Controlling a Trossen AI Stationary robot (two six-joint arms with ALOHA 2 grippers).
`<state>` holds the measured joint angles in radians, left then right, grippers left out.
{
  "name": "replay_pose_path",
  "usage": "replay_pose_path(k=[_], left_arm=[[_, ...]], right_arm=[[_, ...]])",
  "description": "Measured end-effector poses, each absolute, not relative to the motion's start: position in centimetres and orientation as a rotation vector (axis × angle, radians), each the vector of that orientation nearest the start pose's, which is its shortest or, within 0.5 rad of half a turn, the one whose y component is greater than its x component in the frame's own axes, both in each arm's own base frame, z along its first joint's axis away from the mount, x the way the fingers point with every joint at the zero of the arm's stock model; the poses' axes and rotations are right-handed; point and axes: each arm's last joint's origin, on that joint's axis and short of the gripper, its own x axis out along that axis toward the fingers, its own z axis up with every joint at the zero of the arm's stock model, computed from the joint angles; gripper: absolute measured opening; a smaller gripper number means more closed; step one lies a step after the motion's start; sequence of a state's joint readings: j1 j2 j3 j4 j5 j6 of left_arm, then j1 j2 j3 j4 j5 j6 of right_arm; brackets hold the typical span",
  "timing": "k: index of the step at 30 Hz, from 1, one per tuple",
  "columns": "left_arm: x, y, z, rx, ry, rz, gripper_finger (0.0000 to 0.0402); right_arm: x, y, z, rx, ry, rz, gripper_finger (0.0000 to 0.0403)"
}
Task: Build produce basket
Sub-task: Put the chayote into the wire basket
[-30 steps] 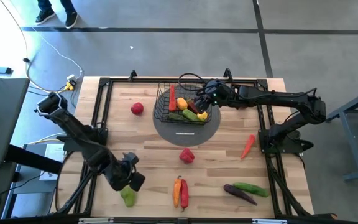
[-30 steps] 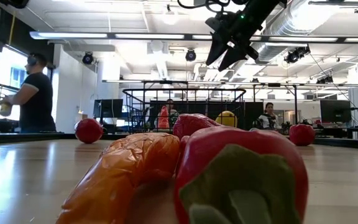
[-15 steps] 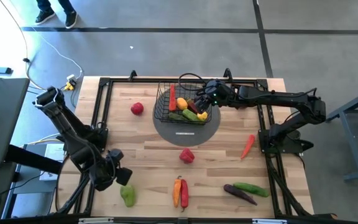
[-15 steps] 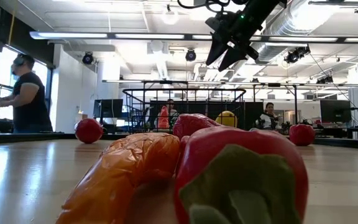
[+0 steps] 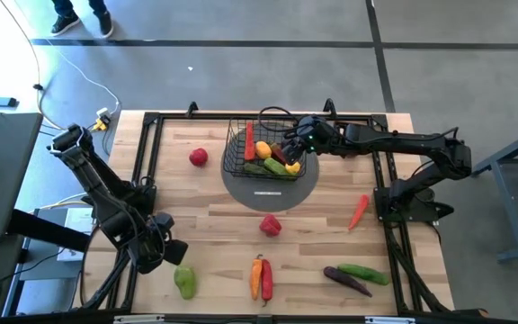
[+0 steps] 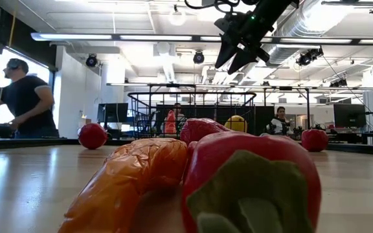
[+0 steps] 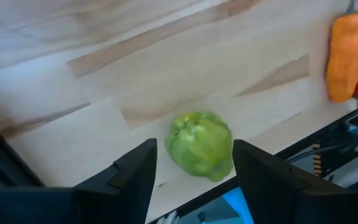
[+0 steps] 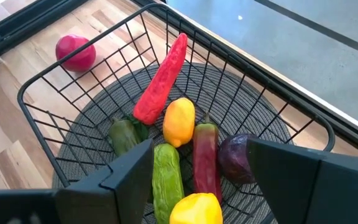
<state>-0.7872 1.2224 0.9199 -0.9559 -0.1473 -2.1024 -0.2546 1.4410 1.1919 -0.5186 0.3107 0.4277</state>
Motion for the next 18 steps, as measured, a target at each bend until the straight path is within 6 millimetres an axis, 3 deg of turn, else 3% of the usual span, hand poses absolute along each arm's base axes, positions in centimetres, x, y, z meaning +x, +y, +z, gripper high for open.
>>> replay_pose_path(k=[7, 18], left_arm=[[15.14, -14.65, 24.39, -1.226, 1.132, 0.761, 0.021], [14.94, -14.81, 24.36, -1.254, 1.173, 0.779, 0.0281]], right_arm=[[29.45, -8.58, 29.68, 0.372, 0.65, -0.694, 0.024], [29.45, -8.58, 29.68, 0.365, 0.653, -0.691, 0.024]])
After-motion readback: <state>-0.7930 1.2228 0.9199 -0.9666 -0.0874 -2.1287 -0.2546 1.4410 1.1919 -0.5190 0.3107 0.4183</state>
